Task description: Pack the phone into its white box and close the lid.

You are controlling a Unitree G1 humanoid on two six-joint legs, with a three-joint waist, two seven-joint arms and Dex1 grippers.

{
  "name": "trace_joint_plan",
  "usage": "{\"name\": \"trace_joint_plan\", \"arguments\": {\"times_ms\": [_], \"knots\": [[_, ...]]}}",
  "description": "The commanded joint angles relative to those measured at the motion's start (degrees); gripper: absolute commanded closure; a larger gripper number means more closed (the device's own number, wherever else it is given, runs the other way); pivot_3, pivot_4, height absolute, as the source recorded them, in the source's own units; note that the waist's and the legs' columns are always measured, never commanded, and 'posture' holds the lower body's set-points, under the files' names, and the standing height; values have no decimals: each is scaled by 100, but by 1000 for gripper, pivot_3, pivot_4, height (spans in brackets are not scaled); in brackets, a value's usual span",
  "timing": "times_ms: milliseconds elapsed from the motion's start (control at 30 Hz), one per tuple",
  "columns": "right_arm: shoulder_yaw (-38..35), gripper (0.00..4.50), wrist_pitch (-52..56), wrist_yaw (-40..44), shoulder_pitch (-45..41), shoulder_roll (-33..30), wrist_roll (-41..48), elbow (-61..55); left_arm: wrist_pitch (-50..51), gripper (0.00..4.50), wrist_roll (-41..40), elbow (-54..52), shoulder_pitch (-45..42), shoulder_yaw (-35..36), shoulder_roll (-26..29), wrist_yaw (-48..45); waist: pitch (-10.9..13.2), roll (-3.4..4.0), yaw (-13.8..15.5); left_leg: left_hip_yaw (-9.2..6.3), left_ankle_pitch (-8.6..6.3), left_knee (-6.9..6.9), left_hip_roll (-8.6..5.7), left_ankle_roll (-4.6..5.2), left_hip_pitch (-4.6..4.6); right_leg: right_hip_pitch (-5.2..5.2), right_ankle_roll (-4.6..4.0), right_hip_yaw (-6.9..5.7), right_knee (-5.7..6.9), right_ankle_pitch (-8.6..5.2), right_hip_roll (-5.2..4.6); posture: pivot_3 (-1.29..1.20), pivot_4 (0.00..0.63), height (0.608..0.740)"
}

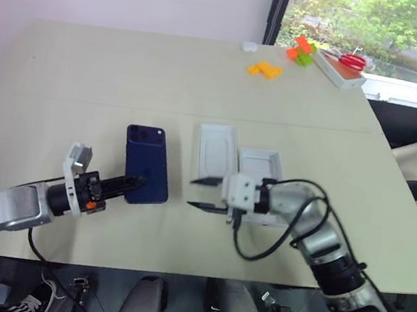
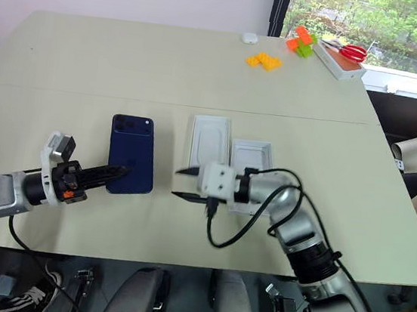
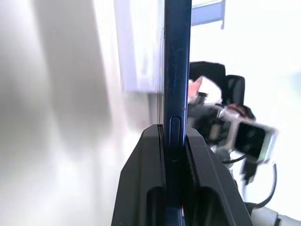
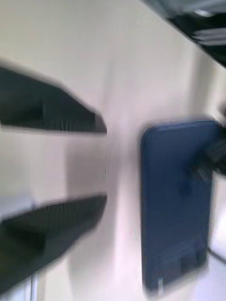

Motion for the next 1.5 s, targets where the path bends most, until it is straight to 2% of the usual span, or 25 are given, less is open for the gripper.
{"name": "trace_joint_plan", "arguments": {"times_ms": [33,67,100,333,533,633,900,1233,1267,1300,1500], "knots": [[-716,645,346,339,-240,-515,541,25,-440,4500,-126,-95,-585,-175,-308,543,10,11,66,-2,0,-1,0,0,-1,0,0,-3,-1,0,0,0,150,740],[-904,116,254,475,-314,-739,554,273,-560,4500,-126,-34,-843,-242,-512,744,16,12,109,-12,0,1,-4,0,-7,5,1,-18,-5,-1,-1,0,150,740],[-1058,41,244,577,-373,-907,606,500,-630,4500,-126,30,-1056,-304,-697,903,18,15,155,-10,0,1,-9,0,-10,4,2,-22,-5,0,-5,0,150,740],[-1558,41,109,1146,-263,-1400,875,1242,-824,4500,-20,503,-2258,-1101,-1649,1718,21,12,128,-8,-2,1,-37,4,-21,3,30,-33,-7,16,-48,0,150,740],[-1595,41,-340,1089,-139,-1483,628,1423,-482,4500,758,1290,-3054,-1482,-2064,1532,23,15,111,-7,-1,1,-67,2,-22,0,38,-30,-3,20,-55,0,150,740],[-1582,41,-296,1048,-85,-1464,635,1371,-455,4500,958,1722,-3260,-1385,-2300,1615,23,15,124,-10,5,5,-79,-6,-23,2,39,-34,0,19,-51,0,150,740],[-1521,41,-587,846,51,-1417,420,1354,-78,4500,2024,1920,-3589,-1417,-2624,1149,23,14,147,-10,33,17,-86,-54,-34,3,50,-33,1,22,-54,0,150,740],[-1451,41,-910,757,-60,-1294,218,1567,110,4500,2542,2379,-3826,-925,-3058,1196,23,14,134,-11,34,51,-86,-56,-48,3,71,-35,6,34,-56,0,150,740],[-1452,0,-913,756,-60,-1284,219,1568,87,3521,2621,2404,-3849,-871,-3095,1226,23,14,136,-13,34,61,-86,-56,-54,3,73,-37,8,36,-55,0,150,740],[-1451,0,-923,758,-60,-1279,216,1573,55,3194,2726,2423,-3875,-822,-3123,1247,23,14,138,-16,34,72,-86,-56,-62,3,79,-39,8,39,-54,0,150,740],[-1428,0,-966,750,-86,-1230,171,1611,245,183,2961,2458,-3934,-570,-3295,1174,23,14,140,-15,29,99,-90,-43,-74,7,104,-38,7,56,-61,0,150,740]]}}
